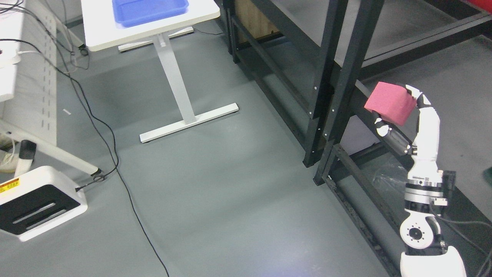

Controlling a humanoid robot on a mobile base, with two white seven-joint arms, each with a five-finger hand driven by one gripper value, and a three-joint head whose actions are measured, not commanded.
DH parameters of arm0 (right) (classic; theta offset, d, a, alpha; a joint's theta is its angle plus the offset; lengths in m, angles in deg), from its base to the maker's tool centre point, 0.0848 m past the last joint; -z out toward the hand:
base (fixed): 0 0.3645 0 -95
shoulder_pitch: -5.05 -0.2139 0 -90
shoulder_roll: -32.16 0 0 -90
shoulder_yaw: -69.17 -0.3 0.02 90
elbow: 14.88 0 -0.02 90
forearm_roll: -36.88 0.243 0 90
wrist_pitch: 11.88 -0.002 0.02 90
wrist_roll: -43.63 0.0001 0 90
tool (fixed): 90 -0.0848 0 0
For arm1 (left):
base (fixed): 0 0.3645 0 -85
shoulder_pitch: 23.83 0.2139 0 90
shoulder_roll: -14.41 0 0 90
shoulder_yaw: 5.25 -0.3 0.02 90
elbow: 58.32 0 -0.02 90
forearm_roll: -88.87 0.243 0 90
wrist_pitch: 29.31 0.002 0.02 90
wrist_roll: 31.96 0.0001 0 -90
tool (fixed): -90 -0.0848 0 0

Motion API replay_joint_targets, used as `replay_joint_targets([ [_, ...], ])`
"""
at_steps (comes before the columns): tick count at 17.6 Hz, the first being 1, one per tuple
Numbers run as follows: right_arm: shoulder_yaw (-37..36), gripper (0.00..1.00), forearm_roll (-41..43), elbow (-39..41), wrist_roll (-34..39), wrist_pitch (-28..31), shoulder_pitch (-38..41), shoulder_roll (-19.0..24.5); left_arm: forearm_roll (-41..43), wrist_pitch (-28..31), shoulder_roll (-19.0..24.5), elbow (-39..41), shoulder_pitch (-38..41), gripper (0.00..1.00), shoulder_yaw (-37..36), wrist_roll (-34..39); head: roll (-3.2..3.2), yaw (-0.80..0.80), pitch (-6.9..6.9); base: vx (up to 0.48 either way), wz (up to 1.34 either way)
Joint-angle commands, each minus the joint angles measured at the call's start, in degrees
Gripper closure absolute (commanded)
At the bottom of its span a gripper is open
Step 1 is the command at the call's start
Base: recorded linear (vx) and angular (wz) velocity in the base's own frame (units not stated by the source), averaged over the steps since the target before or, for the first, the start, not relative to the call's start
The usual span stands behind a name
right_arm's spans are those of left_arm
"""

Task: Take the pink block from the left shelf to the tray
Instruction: 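Carry the pink block in the right hand while turning toward the white table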

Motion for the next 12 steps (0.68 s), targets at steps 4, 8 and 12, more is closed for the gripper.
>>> replay_joint_targets([
  [4,-2.46,0.95,2.71,0.05,-0.01,-1.07,-1.15,-2.13,0.0,0.06,1.0,1.0,0.0,0.0,0.0,0.02,0.0,0.0,0.0,-0.058,0.41],
  [8,-1.32,0.95,2.89,0.05,0.34,-1.6,-0.89,-1.96,0.0,-0.03,1.0,1.0,0.0,0.0,0.0,0.02,0.0,0.0,0.01,-0.044,0.37],
  [12,0.09,0.95,2.8,0.13,0.43,-2.39,-0.28,-1.78,0.0,-0.03,1.0,1.0,0.0,0.0,0.0,0.02,0.0,0.0,0.01,-0.018,0.25],
])
